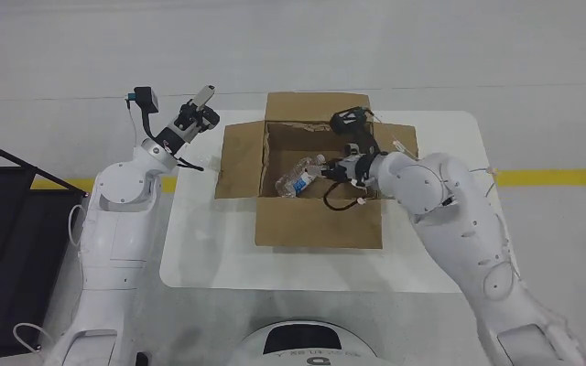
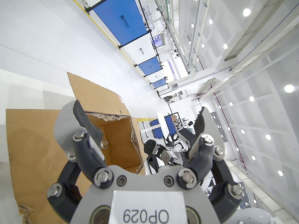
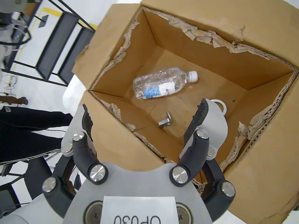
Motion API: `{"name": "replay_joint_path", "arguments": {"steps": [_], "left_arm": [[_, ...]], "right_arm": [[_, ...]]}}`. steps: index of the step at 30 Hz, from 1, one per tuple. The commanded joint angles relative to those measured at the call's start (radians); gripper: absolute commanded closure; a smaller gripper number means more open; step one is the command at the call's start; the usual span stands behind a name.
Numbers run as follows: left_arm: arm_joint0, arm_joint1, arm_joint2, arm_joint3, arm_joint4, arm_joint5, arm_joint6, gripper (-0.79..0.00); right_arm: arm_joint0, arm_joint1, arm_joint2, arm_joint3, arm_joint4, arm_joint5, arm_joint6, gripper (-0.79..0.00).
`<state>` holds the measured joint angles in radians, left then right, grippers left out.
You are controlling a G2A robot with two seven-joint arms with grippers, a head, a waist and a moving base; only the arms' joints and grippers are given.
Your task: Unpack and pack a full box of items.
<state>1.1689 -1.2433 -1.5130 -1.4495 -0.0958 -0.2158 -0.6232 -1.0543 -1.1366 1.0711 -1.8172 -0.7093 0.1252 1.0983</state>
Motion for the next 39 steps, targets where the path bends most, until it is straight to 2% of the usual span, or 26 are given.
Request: {"name": "replay_joint_path", "arguments": {"steps": [1, 5, 13, 19, 25, 30, 39], "left_arm": [[0.000, 0.000, 0.000, 0.000, -0.001, 0.000, 0.000, -0.785], [0.000, 0.000, 0.000, 0.000, -0.001, 0.000, 0.000, -0.785], [0.000, 0.000, 0.000, 0.000, -0.001, 0.000, 0.000, -0.785], [0.000, 0.000, 0.000, 0.000, -0.001, 0.000, 0.000, -0.785], [0.000, 0.000, 0.000, 0.000, -0.001, 0.000, 0.000, -0.785], [0.000, 0.000, 0.000, 0.000, -0.001, 0.000, 0.000, -0.785], [0.000, 0.000, 0.000, 0.000, -0.001, 0.000, 0.000, -0.785]], "right_arm": [[0.034, -0.008, -0.043, 0.043, -0.010, 0.023, 0.020, -0.785], [0.088, -0.024, -0.109, 0.117, -0.054, 0.080, 0.043, -0.785], [0.087, -0.023, -0.109, 0.129, -0.060, 0.085, 0.044, -0.785], [0.200, -0.059, -0.209, 0.308, -0.114, 0.204, 0.097, -0.785], [0.283, -0.106, -0.298, 0.474, -0.097, 0.257, 0.086, -0.785], [0.319, -0.134, -0.346, 0.592, -0.110, 0.271, 0.050, -0.785], [0.364, -0.175, -0.387, 0.778, -0.099, 0.172, -0.051, -0.785]]}}
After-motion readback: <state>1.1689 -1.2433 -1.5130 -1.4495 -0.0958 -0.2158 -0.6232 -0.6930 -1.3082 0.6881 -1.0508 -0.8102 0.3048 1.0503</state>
